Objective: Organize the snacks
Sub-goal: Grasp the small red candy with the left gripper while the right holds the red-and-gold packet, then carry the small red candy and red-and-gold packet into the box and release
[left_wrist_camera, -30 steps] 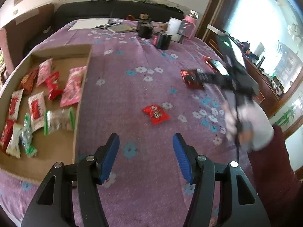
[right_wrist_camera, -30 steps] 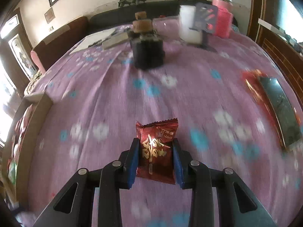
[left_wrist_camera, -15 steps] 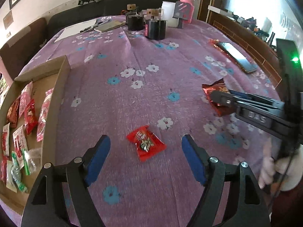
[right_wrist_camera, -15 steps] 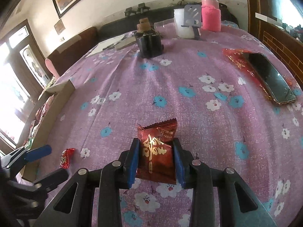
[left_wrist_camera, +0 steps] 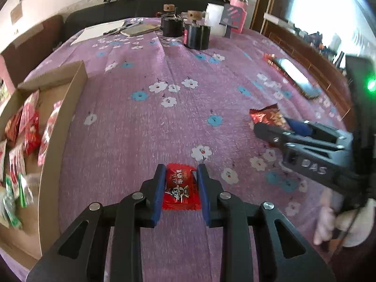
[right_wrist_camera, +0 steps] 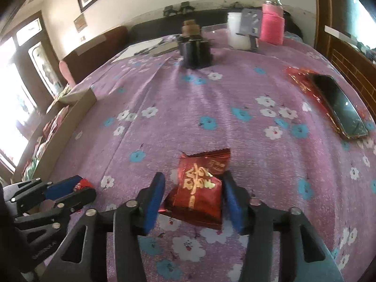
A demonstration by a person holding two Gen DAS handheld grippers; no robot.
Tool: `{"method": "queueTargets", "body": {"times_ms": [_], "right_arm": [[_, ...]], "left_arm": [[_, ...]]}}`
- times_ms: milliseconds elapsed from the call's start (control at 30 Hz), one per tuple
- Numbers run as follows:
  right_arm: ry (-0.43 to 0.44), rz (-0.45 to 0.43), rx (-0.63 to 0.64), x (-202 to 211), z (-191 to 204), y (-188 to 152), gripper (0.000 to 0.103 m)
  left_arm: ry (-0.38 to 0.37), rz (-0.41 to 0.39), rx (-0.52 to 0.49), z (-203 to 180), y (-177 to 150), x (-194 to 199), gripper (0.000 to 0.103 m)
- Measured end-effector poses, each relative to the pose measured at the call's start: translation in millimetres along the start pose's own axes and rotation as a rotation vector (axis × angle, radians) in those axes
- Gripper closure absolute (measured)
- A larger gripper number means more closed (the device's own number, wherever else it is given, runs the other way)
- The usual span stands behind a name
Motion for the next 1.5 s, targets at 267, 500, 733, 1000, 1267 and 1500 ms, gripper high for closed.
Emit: {"method": "queueTargets", "body": {"times_ms": [267, 500, 733, 1000, 1267, 1500], "right_arm": [[-0.004, -0.025, -0.021, 3, -4, -1, 0.069], [-0.040, -0.102, -0.050, 18, -9, 0, 0.069], [-0.088, -0.108, -0.095, 24, -15, -3, 0.069], [-0.007, -0.132, -0.086, 43, 21, -2, 0.069], [0.101, -0.198, 0.006, 69, 83, 13, 0.070], [0.191, -0.194, 0.075, 75, 125, 18, 0.070]], "left_arm": [[-0.112, -0.073, 0.101, 26, -3, 51, 0.079], [-0.190, -0.142, 0.183, 58, -12, 90, 0.079], [-0.235, -0.184, 0.205, 82, -19, 119, 0.079], [-0.232, -0.240, 0.255, 110, -26, 146, 0.079], [-0.189, -0.268, 0.347, 150, -34, 155, 0.079], [-0.138, -0.315, 0.454, 204, -41, 169, 0.079]]}}
Point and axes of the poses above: each gripper's, at about its wrist camera, not at the fingertips, and x roughly against the way its jaws point, z to its left, y to its top, the point moved 3 cm from there along -x, roughly the way its jaws point, and after that the axes turned 9 degrees about x, right-handed, at the moved point
